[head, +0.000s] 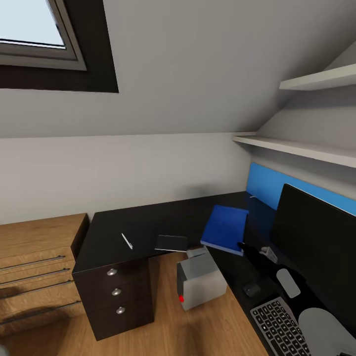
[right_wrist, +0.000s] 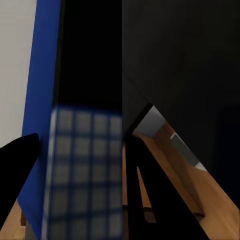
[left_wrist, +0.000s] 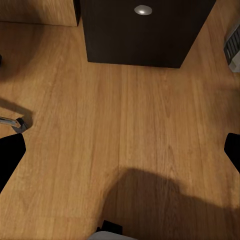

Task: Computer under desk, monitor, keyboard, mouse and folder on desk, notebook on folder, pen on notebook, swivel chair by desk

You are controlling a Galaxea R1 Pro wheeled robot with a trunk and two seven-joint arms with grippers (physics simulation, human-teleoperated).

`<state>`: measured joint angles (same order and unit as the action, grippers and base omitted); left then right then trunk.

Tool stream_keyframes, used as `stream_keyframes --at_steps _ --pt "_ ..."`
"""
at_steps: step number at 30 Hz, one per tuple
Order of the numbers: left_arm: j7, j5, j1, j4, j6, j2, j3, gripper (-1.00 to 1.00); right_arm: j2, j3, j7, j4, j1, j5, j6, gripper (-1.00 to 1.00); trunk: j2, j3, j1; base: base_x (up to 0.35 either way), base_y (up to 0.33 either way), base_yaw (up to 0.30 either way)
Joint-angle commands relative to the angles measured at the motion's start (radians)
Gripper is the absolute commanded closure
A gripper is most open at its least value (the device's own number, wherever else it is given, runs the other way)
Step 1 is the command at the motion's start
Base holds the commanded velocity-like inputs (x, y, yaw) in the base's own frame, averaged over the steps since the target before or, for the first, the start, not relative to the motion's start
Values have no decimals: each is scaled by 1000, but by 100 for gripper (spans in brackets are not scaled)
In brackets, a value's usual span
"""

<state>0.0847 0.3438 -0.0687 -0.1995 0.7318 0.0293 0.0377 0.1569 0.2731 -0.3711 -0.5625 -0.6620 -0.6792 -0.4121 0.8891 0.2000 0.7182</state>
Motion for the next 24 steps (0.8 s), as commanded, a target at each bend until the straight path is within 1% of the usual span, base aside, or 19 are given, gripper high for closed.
stream_keyframes --at_steps 1,7,12,17,24 --pt "9 6 0 -1 0 0 4 -100 0 5 0 0 -1 -6 -10 100 1 1 0 0 0 0" --pt "9 6 0 -1 0 -1 3 -100 0 5 39 0 -1 -6 -14 100 1 1 0 0 0 0" --pt "9 6 0 -1 0 -2 3 -100 0 5 46 0 -1 -6 -16 100 1 1 0 0 0 0" --pt "9 6 0 -1 0 -2 3 -100 0 7 56 0 -1 -6 -37 100 1 1 0 0 0 0" --pt "10 6 0 -4 0 -2 2 -100 0 8 64 0 -1 -7 -48 100 1 1 0 0 0 0"
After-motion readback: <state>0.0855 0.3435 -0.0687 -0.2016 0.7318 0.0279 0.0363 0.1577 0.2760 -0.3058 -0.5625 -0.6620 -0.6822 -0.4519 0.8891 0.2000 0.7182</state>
